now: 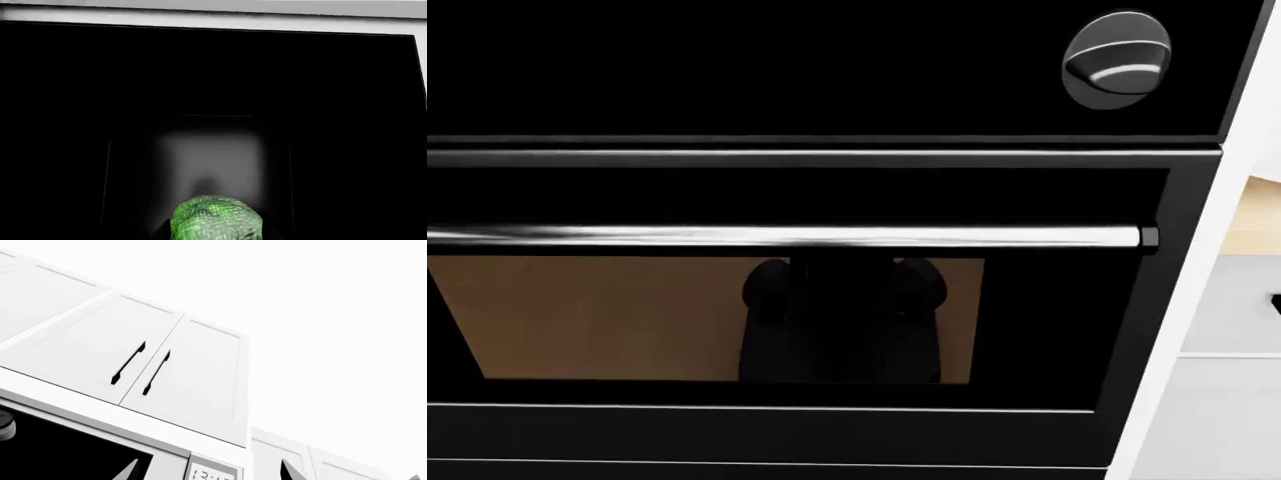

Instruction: Pick the broccoli from the counter and place it in the microwave.

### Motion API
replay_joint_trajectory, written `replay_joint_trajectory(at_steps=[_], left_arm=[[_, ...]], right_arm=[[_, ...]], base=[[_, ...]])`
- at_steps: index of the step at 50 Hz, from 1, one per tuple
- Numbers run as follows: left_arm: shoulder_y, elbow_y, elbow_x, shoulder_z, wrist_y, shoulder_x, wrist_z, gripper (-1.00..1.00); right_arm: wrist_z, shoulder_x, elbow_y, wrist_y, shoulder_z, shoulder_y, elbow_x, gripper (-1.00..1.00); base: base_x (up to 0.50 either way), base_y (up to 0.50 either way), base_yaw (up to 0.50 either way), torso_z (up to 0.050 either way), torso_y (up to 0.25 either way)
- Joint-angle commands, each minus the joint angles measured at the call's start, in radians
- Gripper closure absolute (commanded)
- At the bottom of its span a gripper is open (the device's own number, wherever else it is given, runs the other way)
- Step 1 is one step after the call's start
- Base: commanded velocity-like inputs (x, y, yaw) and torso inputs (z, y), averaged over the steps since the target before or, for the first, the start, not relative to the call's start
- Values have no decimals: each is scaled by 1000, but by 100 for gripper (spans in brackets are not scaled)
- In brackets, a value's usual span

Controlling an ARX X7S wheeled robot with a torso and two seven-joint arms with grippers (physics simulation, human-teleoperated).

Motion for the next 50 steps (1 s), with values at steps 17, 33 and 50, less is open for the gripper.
replay_joint_trajectory(at_steps=[17, 33, 50], left_arm=[[-67, -615, 781, -349, -133, 371, 254, 100], [-122, -594, 225, 168, -55, 371, 212, 100], [-122, -589, 73, 296, -40, 371, 194, 100]], right_arm=[[13, -11, 0, 166, 271, -3, 266, -100], [197, -334, 2, 782, 1118, -326, 757, -100], [168, -291, 26, 766, 1110, -281, 777, -100]], base=[[0, 0, 0, 0, 0], [0, 0, 0, 0, 1], [96, -2, 0, 0, 0]])
